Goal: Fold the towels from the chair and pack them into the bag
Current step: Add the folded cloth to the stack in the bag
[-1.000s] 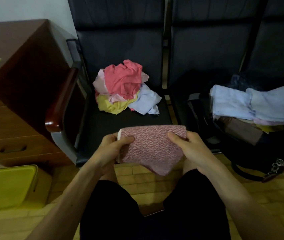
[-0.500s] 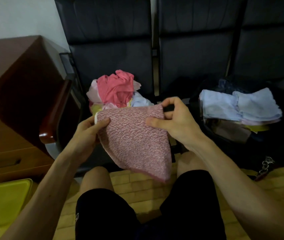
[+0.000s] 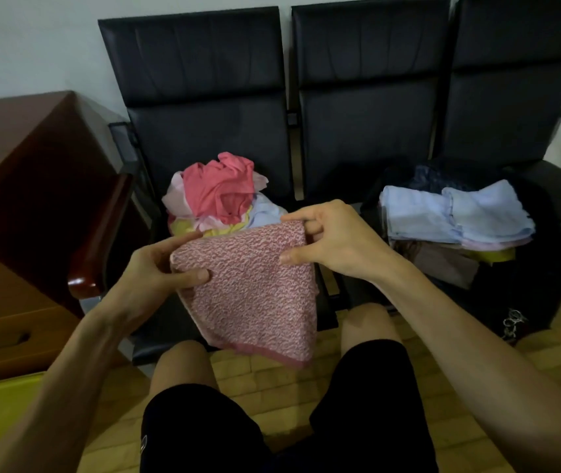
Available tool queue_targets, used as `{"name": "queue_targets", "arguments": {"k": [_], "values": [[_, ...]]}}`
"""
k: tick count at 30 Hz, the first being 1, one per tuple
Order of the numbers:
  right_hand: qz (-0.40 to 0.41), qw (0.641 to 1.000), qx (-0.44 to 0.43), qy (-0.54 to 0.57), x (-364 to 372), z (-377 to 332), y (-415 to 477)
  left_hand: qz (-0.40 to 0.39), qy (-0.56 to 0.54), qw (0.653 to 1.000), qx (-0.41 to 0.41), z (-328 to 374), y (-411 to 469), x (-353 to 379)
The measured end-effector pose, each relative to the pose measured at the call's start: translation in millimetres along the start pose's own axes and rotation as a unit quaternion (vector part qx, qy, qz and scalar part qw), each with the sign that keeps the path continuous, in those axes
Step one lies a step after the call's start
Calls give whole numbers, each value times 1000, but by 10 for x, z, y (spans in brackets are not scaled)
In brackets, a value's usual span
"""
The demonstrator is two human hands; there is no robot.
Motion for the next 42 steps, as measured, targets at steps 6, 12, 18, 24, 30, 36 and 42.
{"name": "queue_targets", "arguments": {"k": [6, 12, 18, 24, 30, 36, 42], "values": [[17, 998, 15, -64, 22, 149, 6, 1, 152, 988, 32, 86, -31, 111], [21, 994, 19, -104, 30, 350, 39, 9, 281, 957, 63, 75, 5, 145], [23, 991, 21, -127, 31, 439, -6, 39, 334, 939, 66, 12, 38, 121], [3, 992, 40, -123, 27, 567, -47, 50, 336, 937, 86, 69, 30, 153], [-35, 997, 57, 34, 27, 721, -81, 27, 239, 964, 118, 197, -6, 247], [5, 948, 75, 310, 200, 734, -168, 10, 51, 987, 154, 286, -49, 462], [-19, 916, 99, 387, 742, 832, -326, 103, 71, 975, 185, 271, 52, 494]]}}
Point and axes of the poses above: each hand's wrist, its own y-axis towards the middle knuckle, its own x-axis out of the palm, z = x × y, the point moved 2 cm from there along y, towards the middle knuckle, and after that the axes turned 5 degrees about -z, right-handed, at the moved point
